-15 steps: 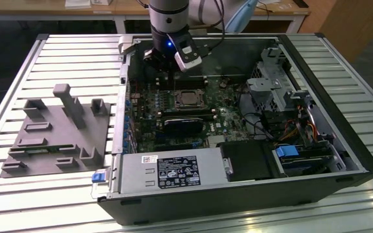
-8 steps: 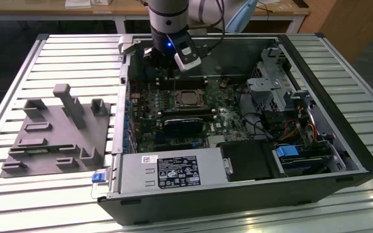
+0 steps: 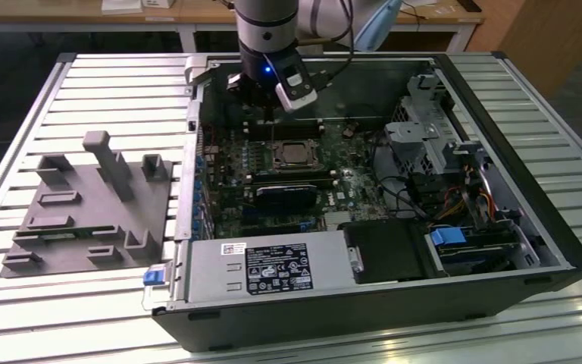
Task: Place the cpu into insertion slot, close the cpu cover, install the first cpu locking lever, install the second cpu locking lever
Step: 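Install the first cpu locking lever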
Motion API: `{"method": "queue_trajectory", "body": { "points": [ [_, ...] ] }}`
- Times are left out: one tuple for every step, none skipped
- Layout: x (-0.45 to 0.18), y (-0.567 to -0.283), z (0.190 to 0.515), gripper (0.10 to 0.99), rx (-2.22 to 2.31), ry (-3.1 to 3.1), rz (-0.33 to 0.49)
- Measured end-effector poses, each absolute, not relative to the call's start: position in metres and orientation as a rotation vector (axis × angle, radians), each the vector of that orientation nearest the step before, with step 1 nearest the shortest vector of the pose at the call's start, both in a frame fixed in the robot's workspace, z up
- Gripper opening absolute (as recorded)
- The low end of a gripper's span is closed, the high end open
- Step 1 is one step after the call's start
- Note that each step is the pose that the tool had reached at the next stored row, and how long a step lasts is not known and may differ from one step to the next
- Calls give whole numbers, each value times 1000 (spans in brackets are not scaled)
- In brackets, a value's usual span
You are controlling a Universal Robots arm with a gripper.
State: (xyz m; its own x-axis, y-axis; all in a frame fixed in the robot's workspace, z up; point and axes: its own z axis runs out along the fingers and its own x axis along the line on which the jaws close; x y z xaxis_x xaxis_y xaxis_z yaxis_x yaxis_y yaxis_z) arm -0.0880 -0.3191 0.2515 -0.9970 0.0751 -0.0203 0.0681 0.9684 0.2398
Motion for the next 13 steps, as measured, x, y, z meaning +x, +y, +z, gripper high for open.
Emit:
{"method": "queue_trajectory", "body": {
  "points": [
    [-87,-319,251,102,112,3088,375],
    [-86,-319,251,102,112,3088,375],
    [-84,-319,251,102,112,3088,375],
    [-83,-319,251,102,112,3088,375],
    [-82,-319,251,102,112,3088,376],
    [-81,-319,251,102,112,3088,376],
    [-81,-319,251,102,112,3088,376],
    [-81,-319,251,102,112,3088,376],
    [-81,-319,251,102,112,3088,376],
    [-81,-319,251,102,112,3088,376],
    [-81,-319,251,102,112,3088,376],
    [-81,-319,251,102,112,3088,376],
    [-81,-319,251,102,112,3087,376]
  ]
}}
